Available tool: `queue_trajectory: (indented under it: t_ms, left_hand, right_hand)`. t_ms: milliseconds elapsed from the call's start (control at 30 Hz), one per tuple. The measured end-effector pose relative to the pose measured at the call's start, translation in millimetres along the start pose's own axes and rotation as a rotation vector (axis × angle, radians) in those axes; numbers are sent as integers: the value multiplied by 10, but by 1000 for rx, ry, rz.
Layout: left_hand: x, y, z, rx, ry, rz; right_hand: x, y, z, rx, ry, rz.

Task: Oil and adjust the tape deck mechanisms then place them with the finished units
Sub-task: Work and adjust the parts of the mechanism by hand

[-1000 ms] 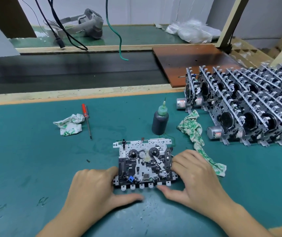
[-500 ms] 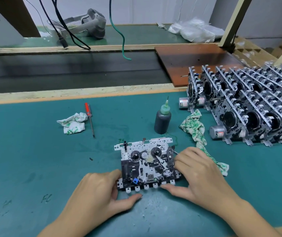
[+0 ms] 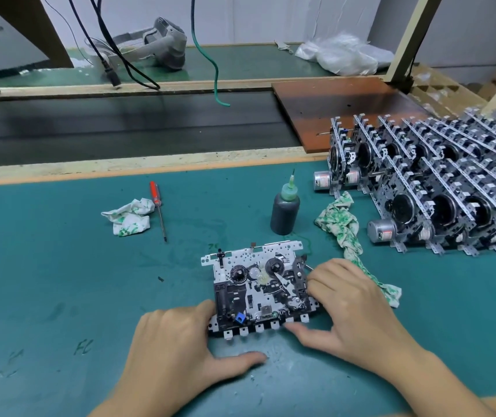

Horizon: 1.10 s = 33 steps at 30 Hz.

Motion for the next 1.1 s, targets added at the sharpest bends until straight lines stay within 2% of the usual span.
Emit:
queue_trajectory:
  t_ms: [167, 567, 733, 833, 933, 1033, 1100]
  left_hand:
    - [18, 31, 68, -12, 31, -117]
    - [20, -17, 41, -25, -72, 53]
    - [18, -37, 37, -34, -25, -58]
    - [21, -56, -12, -57, -73, -81]
    - [15, -59, -133, -219, -94, -81]
    - [7, -26, -218, -572, -9, -115]
    - [21, 7, -258, -671, 61, -169]
  right_hand:
    - [-13, -15, -18, 84, -22, -28]
    - [6, -44, 22, 8, 28, 107]
    - [-1, 1, -28, 4, -27, -1]
    - [17, -26, -75, -7, -60, -19]
    - [52, -70, -173, 215, -115, 30]
    - [80, -102, -260, 577, -142, 176]
    - [114, -122, -272, 706, -151, 268]
Point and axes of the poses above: each hand's wrist, its own x-axis towards the middle knuckle, its own z-axis out of the palm, y = z × x, the point moved 2 cm from there along x, towards the middle knuckle, and after that the axes turned 13 degrees about -y, right-handed, at the moved point
